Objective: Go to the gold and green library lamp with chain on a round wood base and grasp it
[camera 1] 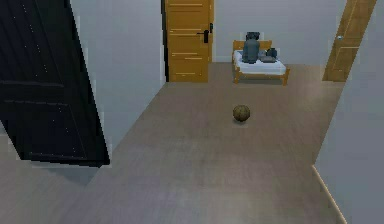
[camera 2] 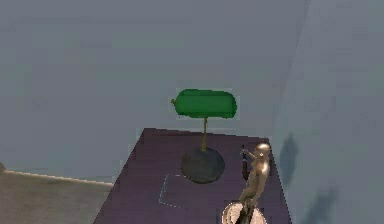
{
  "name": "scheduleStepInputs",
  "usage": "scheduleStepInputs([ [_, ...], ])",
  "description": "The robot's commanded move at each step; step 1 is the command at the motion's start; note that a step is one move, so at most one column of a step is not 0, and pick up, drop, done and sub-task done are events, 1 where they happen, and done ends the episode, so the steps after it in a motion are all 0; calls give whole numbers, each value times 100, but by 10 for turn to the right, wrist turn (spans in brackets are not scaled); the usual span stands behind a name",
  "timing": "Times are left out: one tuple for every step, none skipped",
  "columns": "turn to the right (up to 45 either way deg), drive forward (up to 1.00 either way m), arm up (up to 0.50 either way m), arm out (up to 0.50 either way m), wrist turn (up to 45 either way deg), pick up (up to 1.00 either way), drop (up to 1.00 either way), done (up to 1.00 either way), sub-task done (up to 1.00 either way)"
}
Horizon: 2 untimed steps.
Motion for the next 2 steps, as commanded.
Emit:
scheduleStepInputs([
  [0,0,50,0,0,0,0,0,0],
  [0,0,26,0,0,0,0,0,0],
])
